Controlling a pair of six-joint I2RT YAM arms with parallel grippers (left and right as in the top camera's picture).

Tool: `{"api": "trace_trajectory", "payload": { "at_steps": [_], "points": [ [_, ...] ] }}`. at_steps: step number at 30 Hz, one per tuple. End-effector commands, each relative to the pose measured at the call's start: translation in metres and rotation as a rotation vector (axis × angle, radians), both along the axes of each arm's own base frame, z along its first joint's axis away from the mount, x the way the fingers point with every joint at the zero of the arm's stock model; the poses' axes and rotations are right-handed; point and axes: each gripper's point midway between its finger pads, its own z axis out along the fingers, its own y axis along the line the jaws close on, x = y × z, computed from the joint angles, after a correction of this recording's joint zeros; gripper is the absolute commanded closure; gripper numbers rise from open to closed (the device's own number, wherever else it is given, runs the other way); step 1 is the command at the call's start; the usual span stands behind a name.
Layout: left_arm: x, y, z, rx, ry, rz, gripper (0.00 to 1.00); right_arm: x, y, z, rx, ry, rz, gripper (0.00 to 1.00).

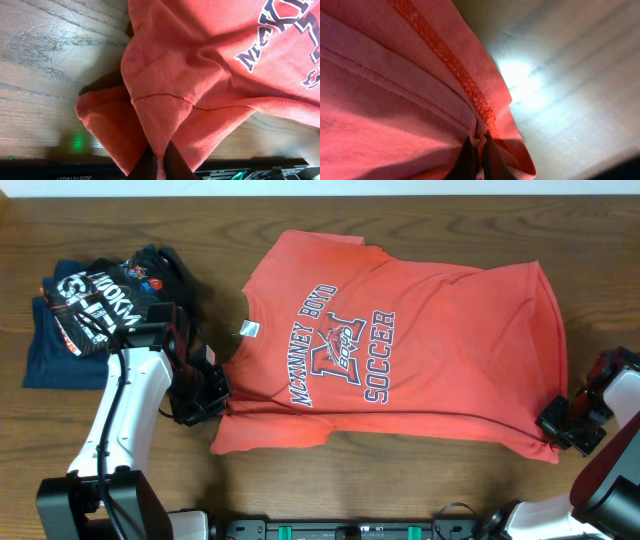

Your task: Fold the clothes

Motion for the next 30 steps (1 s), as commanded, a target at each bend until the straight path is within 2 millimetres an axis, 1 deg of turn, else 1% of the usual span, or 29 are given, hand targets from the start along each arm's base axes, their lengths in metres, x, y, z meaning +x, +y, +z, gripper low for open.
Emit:
{"api": "trace_trajectory", "payload": {
  "at_steps": [1, 4, 9, 15, 16, 17, 20, 21, 22, 23, 24, 25, 26, 27, 29, 30],
  "points": [
    [-0.001, 0.002, 0.001, 0.004, -0.006, -0.003, 0.94, 0.004, -0.019, 0.012, -0.065, 0.001, -0.018, 0.99],
    [-0.001, 0.002, 0.001, 0.004, -0.006, -0.003, 0.94, 0.005, -0.02, 0.015, -0.063, 0.002, -0.02, 0.99],
    [-0.001, 0.002, 0.001, 0.004, -0.007, -0.003, 0.94, -0.001, -0.019, 0.017, -0.059, 0.027, -0.019, 0.98],
    [-0.001, 0.002, 0.001, 0.004, -0.007, -0.002, 0.94, -0.007, -0.027, 0.019, -0.12, 0.065, -0.061, 0.92],
    [0.0, 0.002, 0.001, 0.004, -0.007, -0.002, 0.94, -0.002, -0.029, 0.019, -0.125, 0.043, -0.079, 0.92],
    [-0.001, 0.002, 0.001, 0.004, -0.007, -0.002, 0.94, 0.007, -0.028, 0.02, -0.109, 0.005, -0.084, 0.91],
    [0.0, 0.002, 0.001, 0.004, -0.01, -0.003, 0.94, 0.055, -0.024, 0.034, -0.017, -0.195, -0.031, 0.86],
    [0.0, 0.002, 0.001, 0.004, -0.01, -0.002, 0.94, 0.069, -0.026, 0.041, -0.007, -0.252, -0.02, 0.78],
    [0.0, 0.002, 0.001, 0.004, -0.01, -0.002, 0.94, 0.084, -0.03, 0.049, -0.006, -0.309, -0.017, 0.69],
    [0.0, 0.002, 0.001, 0.004, -0.01, -0.003, 0.94, 0.096, -0.033, 0.057, -0.008, -0.357, -0.014, 0.55],
    [0.0, 0.002, 0.001, 0.004, -0.01, -0.003, 0.94, 0.107, -0.037, 0.064, -0.018, -0.399, -0.009, 0.46],
    [0.0, 0.002, 0.001, 0.004, -0.01, -0.003, 0.94, 0.116, -0.041, 0.069, -0.03, -0.433, -0.003, 0.4],
    [0.0, 0.002, 0.001, 0.004, -0.01, -0.002, 0.94, 0.125, -0.045, 0.074, -0.043, -0.47, 0.003, 0.38],
    [0.0, 0.002, 0.001, 0.004, -0.01, -0.002, 0.94, 0.132, -0.046, 0.076, -0.05, -0.5, 0.011, 0.37],
    [0.0, 0.002, 0.001, 0.004, -0.01, -0.002, 0.94, 0.146, -0.046, 0.079, -0.05, -0.563, 0.051, 0.38],
    [0.001, 0.002, 0.001, 0.004, -0.013, -0.002, 0.94, 0.152, -0.045, 0.08, -0.048, -0.59, 0.076, 0.39]
  ]
}}
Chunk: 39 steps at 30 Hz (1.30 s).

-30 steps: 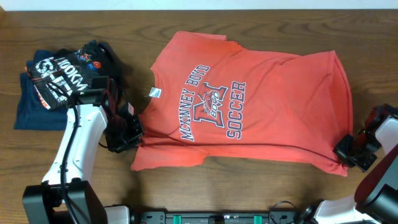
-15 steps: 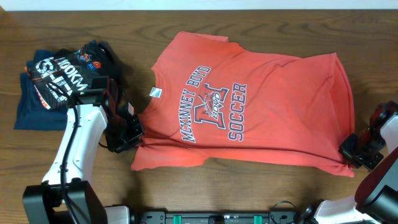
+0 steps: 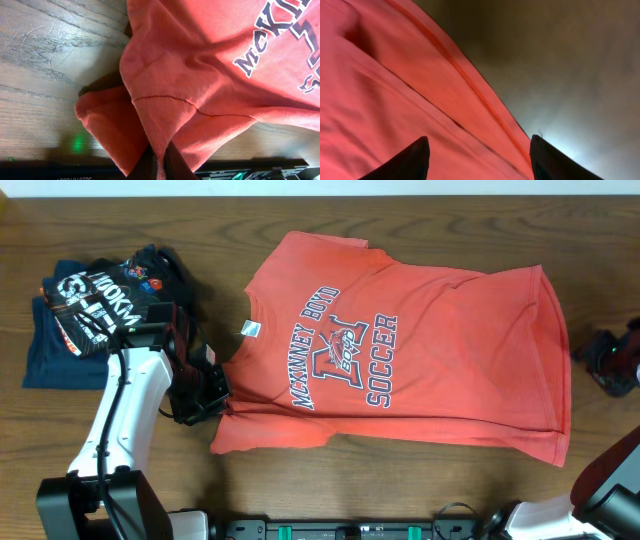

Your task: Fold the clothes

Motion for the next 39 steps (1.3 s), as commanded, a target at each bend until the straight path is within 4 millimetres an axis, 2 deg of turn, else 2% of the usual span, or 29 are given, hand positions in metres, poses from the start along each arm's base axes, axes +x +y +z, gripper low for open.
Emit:
{"api": "trace_trajectory", "payload": {
  "at_steps": [1, 5, 10, 15, 19, 26, 39],
  "points": [
    [0.001, 0.002, 0.001, 0.004, -0.013, -0.003, 0.94, 0.021, 0.015, 0.005, 0.039, -0.096, 0.1, 0.41],
    [0.004, 0.003, 0.001, 0.005, -0.026, -0.002, 0.94, 0.044, 0.03, -0.001, 0.043, -0.158, 0.208, 0.44],
    [0.004, 0.003, 0.0, 0.005, -0.028, -0.002, 0.94, 0.078, 0.057, -0.026, 0.089, -0.216, 0.336, 0.42],
    [0.004, 0.003, 0.0, 0.005, -0.028, -0.002, 0.94, 0.101, 0.067, -0.051, 0.086, -0.242, 0.38, 0.43],
    [0.004, 0.003, 0.0, 0.005, -0.028, -0.002, 0.94, 0.116, 0.07, -0.058, 0.074, -0.284, 0.405, 0.49],
    [0.004, 0.003, 0.0, 0.005, -0.028, -0.002, 0.94, 0.123, 0.067, -0.062, 0.041, -0.293, 0.405, 0.63],
    [0.005, 0.003, 0.001, 0.005, -0.028, -0.002, 0.94, 0.128, 0.062, -0.058, 0.01, -0.313, 0.403, 0.65]
  ]
}}
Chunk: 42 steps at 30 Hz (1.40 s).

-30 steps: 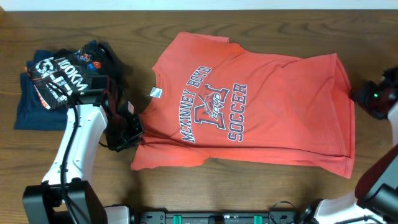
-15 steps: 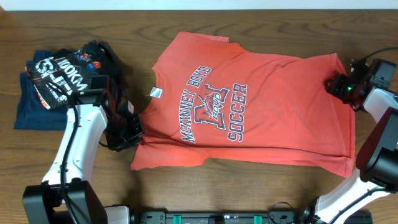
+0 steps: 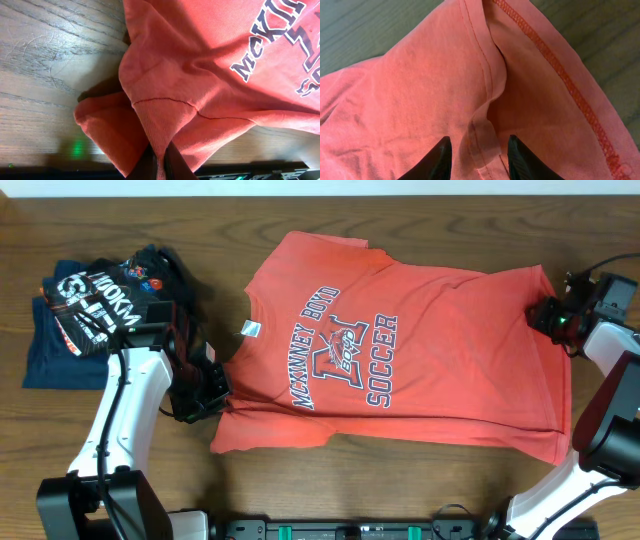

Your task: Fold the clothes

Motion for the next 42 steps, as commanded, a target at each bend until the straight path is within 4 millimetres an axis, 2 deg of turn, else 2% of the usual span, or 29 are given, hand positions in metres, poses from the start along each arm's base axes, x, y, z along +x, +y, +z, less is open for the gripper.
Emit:
{"api": "trace_trajectory", "payload": {
  "at_steps": [1, 6, 11, 15, 17, 19, 21, 24, 29, 32, 37, 38, 42],
  "points": [
    [-0.001, 0.002, 0.001, 0.004, -0.006, -0.001, 0.94, 0.0, 0.004, -0.006, -0.004, 0.009, 0.013, 0.65],
    [-0.001, 0.002, 0.001, 0.004, -0.006, -0.001, 0.94, 0.001, 0.002, -0.008, -0.011, 0.009, 0.008, 0.67],
    [-0.001, 0.002, 0.001, 0.004, -0.006, -0.001, 0.94, -0.002, 0.004, -0.022, 0.003, 0.038, 0.009, 0.69],
    [-0.001, 0.002, 0.001, 0.004, -0.006, -0.001, 0.94, -0.001, 0.004, -0.024, 0.002, 0.035, 0.01, 0.84],
    [-0.001, 0.002, 0.001, 0.004, -0.006, -0.001, 0.94, 0.0, 0.003, -0.022, -0.001, 0.028, 0.01, 0.97],
    [-0.001, 0.002, 0.001, 0.004, -0.006, -0.001, 0.94, 0.001, 0.002, -0.02, 0.003, 0.026, 0.0, 0.99],
    [-0.001, 0.002, 0.001, 0.004, -0.006, -0.001, 0.94, 0.0, -0.003, -0.015, 0.006, 0.018, -0.019, 0.99],
    [-0.001, 0.002, 0.001, 0.004, -0.006, -0.001, 0.94, -0.002, -0.02, 0.001, 0.001, -0.008, -0.079, 0.99],
    [-0.001, 0.002, 0.001, 0.004, -0.007, -0.001, 0.94, -0.021, -0.073, 0.03, -0.103, -0.015, -0.248, 0.99],
    [-0.001, 0.002, 0.001, 0.004, -0.006, -0.001, 0.94, -0.035, -0.094, 0.032, -0.141, 0.011, -0.315, 0.99],
    [-0.001, 0.002, 0.001, 0.004, -0.006, -0.001, 0.94, -0.047, -0.097, 0.017, -0.134, 0.07, -0.324, 0.94],
    [-0.001, 0.002, 0.001, 0.004, -0.006, -0.001, 0.94, -0.047, -0.096, 0.015, -0.133, 0.076, -0.321, 0.85],
    [-0.001, 0.002, 0.001, 0.004, -0.006, -0.001, 0.94, -0.048, -0.09, 0.006, -0.124, 0.103, -0.303, 0.7]
  ]
}}
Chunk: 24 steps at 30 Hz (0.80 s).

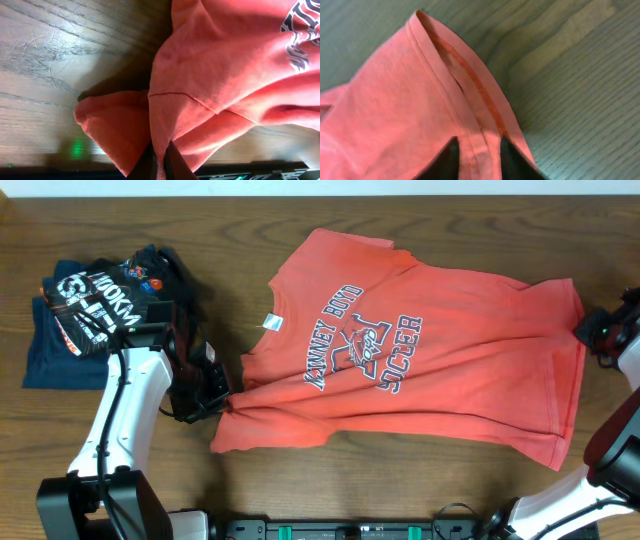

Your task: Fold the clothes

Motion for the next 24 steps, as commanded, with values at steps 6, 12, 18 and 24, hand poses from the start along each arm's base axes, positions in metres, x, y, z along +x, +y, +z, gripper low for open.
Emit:
{"api": "trace_trajectory", "payload": {
  "at_steps": [6, 12, 18, 24],
  "points": [
    [-0.001, 0.002, 0.001, 0.004, -0.005, -0.002, 0.94, -0.036, 0.018, -0.01, 0.078, 0.148, -0.011, 0.59],
    [-0.001, 0.002, 0.001, 0.004, -0.006, -0.002, 0.94, -0.094, 0.05, 0.001, 0.201, 0.333, -0.024, 0.57],
    [-0.001, 0.002, 0.001, 0.004, -0.006, -0.003, 0.94, -0.153, 0.061, -0.01, 0.211, 0.598, -0.063, 0.57],
    [-0.001, 0.002, 0.001, 0.004, -0.006, -0.002, 0.94, -0.182, 0.066, -0.023, 0.207, 0.698, -0.129, 0.57]
  ]
}}
